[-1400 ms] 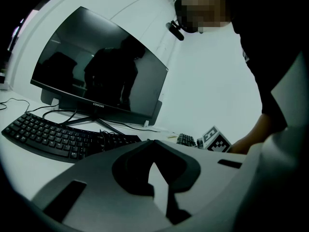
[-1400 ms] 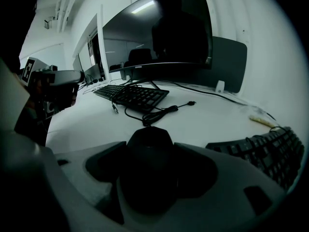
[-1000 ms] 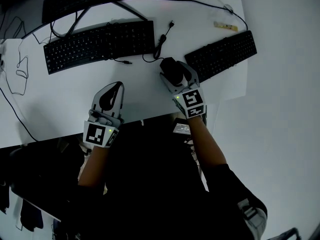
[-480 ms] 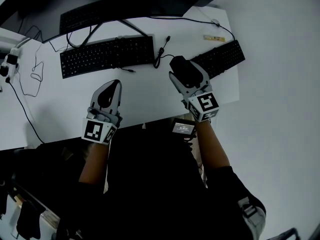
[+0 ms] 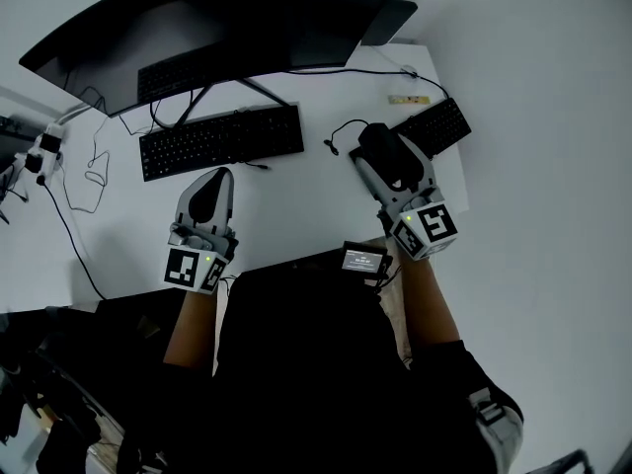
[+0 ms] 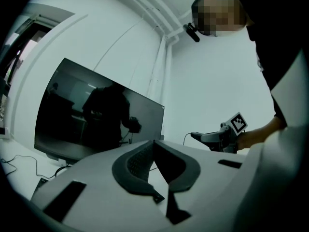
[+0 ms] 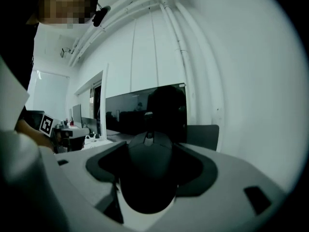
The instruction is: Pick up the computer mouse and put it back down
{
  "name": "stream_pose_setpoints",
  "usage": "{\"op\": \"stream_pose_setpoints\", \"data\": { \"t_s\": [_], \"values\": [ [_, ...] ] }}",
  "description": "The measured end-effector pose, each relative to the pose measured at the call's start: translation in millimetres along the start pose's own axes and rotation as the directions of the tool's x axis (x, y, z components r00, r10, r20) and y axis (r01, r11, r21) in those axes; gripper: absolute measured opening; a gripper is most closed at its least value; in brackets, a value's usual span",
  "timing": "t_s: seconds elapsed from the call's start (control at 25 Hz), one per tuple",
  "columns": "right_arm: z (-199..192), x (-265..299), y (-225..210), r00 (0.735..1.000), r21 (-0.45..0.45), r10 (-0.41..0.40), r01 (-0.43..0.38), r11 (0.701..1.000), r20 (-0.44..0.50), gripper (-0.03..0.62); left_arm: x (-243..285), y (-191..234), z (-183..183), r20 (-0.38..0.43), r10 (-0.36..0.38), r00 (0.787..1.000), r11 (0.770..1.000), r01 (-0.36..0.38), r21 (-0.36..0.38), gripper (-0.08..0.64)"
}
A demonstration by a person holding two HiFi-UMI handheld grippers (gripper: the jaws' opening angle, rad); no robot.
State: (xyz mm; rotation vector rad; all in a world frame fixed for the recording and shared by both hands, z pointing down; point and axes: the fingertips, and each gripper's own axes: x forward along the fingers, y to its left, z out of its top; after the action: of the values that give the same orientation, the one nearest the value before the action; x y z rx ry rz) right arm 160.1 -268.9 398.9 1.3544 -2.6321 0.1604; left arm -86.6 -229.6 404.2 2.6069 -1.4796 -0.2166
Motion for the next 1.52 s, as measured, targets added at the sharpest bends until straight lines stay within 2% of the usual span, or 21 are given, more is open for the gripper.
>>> {"op": "stream_pose_setpoints", "data": {
  "t_s": [0.28, 0.56, 0.92, 1.28, 1.52],
  "values": [
    [55.4, -32.1, 3.2, 0.993, 0.02, -0.012, 0.009, 1.0, 0.119, 0.31, -6.8, 1.5, 46.3, 0.045, 0.034, 0.998, 0.998, -0.036, 0.052, -0.006],
    [68.9, -41.4, 8.4, 0.987, 0.03, -0.017, 0.012, 0.999, 0.16, 0.31, -8.3, -9.7, 77.3, 0.052, 0.049, 0.997, 0.991, -0.055, 0.12, -0.006],
    [64.1, -27.7, 7.0, 0.986, 0.053, -0.005, -0.003, 0.999, 0.164, 0.31, -6.2, 0.7, 73.7, 0.025, 0.081, 0.996, 0.989, -0.084, 0.123, -0.006],
    [65.8, -9.6, 5.6, 0.986, 0.047, 0.025, -0.033, 0.998, 0.162, 0.31, 3.6, 4.3, 61.8, 0.006, 0.066, 0.998, 0.992, -0.066, 0.11, -0.006],
    [64.5, -6.2, 0.2, 0.987, 0.052, 0.017, -0.026, 0.998, 0.157, 0.31, 6.2, 3.7, 55.6, 0.001, 0.057, 0.998, 0.993, -0.056, 0.1, -0.006]
  ]
}}
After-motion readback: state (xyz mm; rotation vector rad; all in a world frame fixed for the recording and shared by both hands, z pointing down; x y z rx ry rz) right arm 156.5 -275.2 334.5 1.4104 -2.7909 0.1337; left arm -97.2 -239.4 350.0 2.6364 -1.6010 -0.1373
